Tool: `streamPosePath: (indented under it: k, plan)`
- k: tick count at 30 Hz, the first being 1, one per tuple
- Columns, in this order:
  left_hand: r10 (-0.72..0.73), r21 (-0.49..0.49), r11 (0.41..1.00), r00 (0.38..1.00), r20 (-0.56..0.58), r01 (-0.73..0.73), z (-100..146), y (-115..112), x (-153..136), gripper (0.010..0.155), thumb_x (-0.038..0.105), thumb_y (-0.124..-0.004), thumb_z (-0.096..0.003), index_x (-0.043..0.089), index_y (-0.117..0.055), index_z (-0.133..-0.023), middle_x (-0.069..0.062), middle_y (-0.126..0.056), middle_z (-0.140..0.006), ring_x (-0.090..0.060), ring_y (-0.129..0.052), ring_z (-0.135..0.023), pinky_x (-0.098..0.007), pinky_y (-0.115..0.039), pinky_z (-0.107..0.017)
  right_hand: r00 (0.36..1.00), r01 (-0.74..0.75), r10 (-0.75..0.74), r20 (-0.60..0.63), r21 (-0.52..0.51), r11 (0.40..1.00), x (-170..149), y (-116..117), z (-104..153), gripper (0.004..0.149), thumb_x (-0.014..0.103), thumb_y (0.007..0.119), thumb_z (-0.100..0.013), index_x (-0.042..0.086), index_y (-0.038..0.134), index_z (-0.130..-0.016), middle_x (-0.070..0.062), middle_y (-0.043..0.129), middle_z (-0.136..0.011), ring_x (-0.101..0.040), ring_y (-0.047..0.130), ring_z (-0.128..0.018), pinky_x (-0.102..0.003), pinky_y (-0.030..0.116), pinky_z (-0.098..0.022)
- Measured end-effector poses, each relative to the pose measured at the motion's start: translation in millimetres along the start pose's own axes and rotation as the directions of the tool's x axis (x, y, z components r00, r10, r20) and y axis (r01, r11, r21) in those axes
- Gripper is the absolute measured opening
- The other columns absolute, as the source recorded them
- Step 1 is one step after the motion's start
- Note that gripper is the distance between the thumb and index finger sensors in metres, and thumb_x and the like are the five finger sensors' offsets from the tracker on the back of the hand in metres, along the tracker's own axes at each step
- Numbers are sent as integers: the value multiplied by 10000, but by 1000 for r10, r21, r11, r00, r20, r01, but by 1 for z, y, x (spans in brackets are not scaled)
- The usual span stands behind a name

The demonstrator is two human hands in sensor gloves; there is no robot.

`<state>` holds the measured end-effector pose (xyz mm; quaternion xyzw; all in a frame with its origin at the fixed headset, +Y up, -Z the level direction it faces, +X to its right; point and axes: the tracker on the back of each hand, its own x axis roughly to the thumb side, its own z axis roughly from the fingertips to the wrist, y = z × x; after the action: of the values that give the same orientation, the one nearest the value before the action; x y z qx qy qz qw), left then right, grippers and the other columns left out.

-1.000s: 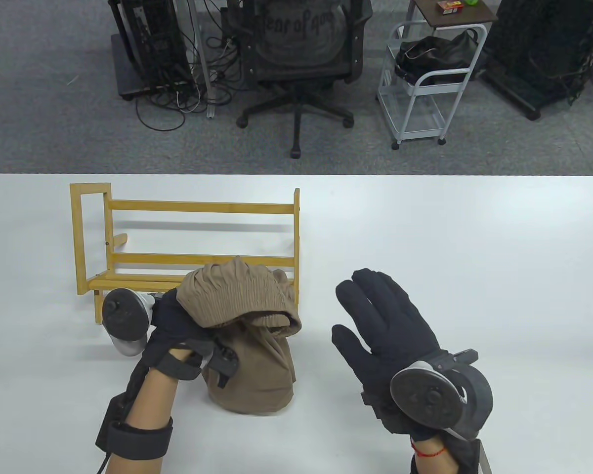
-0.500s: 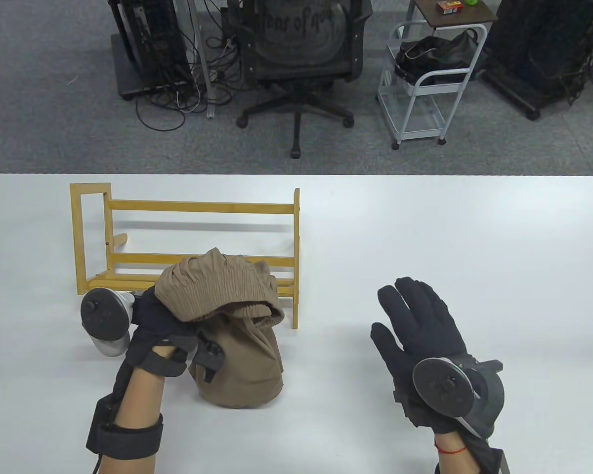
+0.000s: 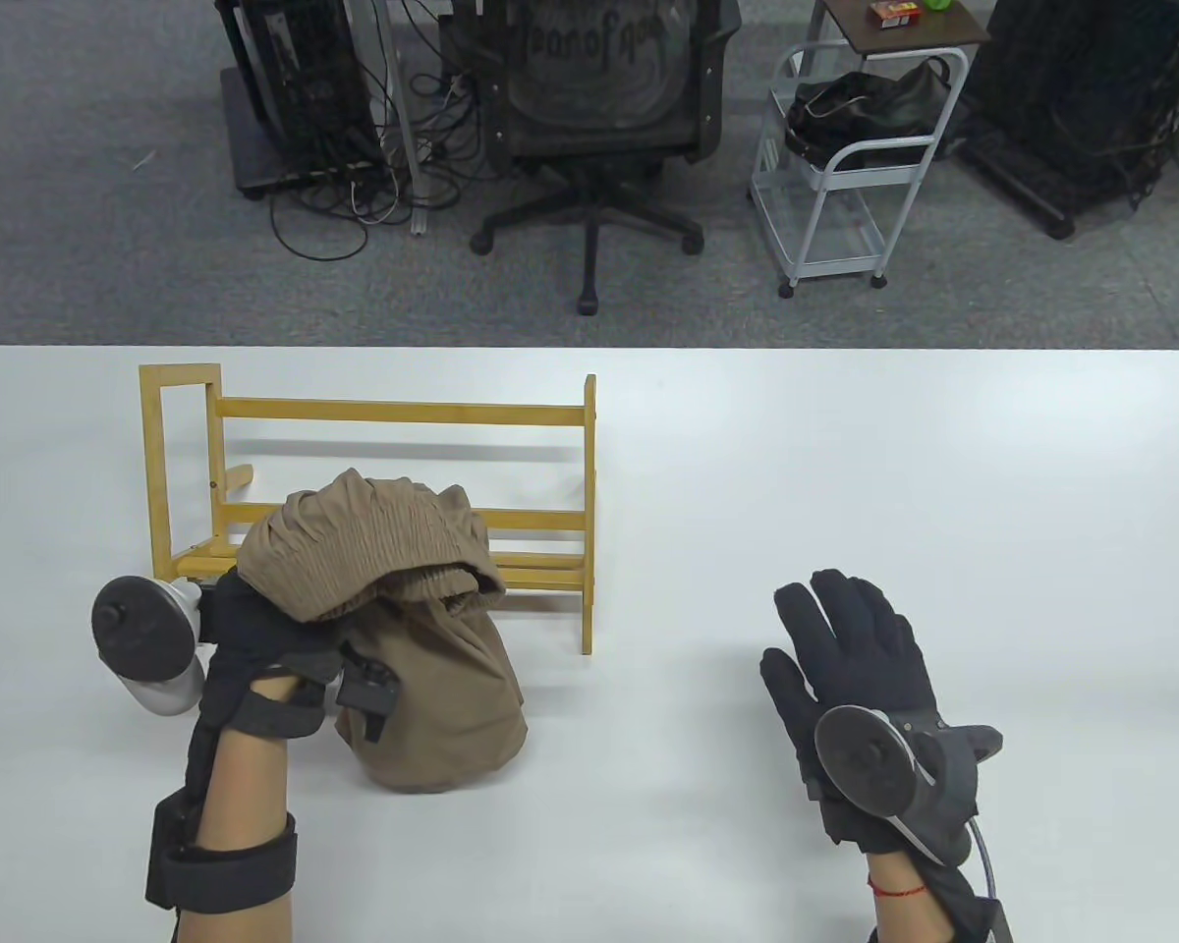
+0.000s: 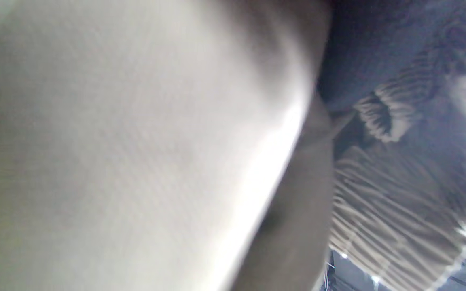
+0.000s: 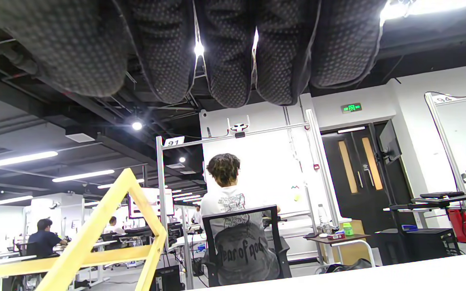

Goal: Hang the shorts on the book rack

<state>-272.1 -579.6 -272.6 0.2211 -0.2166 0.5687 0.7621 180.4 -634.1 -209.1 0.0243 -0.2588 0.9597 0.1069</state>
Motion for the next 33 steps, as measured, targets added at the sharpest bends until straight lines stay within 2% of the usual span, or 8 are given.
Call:
streamPosePath:
  k: [8, 13, 18, 25, 33]
  plan:
    - [-34, 42, 999, 999, -12, 35, -1, 12, -4, 443, 447, -913, -462, 227, -846, -841, -18, -995, -692, -248, -1036, -507, -436, -837, -387, 996, -87, 87, 9, 26, 996, -1, 12, 4, 572, 576, 769, -419, 368, 733, -950, -13, 729, -1093, -340, 763, -995, -527, 685, -712]
    - [-59, 107, 992, 998, -15, 60, 1, 17, -5, 452, 451, -906, -464, 243, -832, -858, -7, -986, -726, -254, -1029, -545, -440, -834, -410, 994, -106, 105, 11, 39, 994, 0, 17, 5, 569, 576, 768, -418, 368, 736, -947, -13, 730, -1092, -338, 766, -993, -527, 684, -711]
    - [-54, 125, 991, 998, -16, 56, 2, 19, -5, 452, 452, -903, -467, 247, -828, -862, -5, -983, -734, -255, -1027, -553, -439, -833, -414, 992, -125, 125, 16, 47, 991, 0, 19, 6, 571, 578, 765, -417, 369, 733, -948, -11, 732, -1090, -337, 768, -992, -526, 686, -711]
    - [7, 138, 990, 999, -48, 0, -4, 14, -7, 453, 458, -896, -471, 258, -820, -870, 7, -975, -751, -251, -1021, -574, -436, -829, -430, 994, -114, 114, 3, 39, 993, -4, 18, 8, 571, 579, 761, -418, 372, 728, -949, -9, 727, -1093, -333, 768, -993, -527, 687, -710]
    - [7, 132, 991, 996, -94, 5, -25, 0, -20, 457, 476, -882, -477, 283, -800, -884, 28, -963, -772, -237, -1014, -601, -425, -828, -451, 996, -91, 91, 5, 49, 995, -4, 19, 7, 570, 580, 759, -418, 374, 728, -948, -9, 725, -1093, -330, 773, -988, -524, 687, -710]
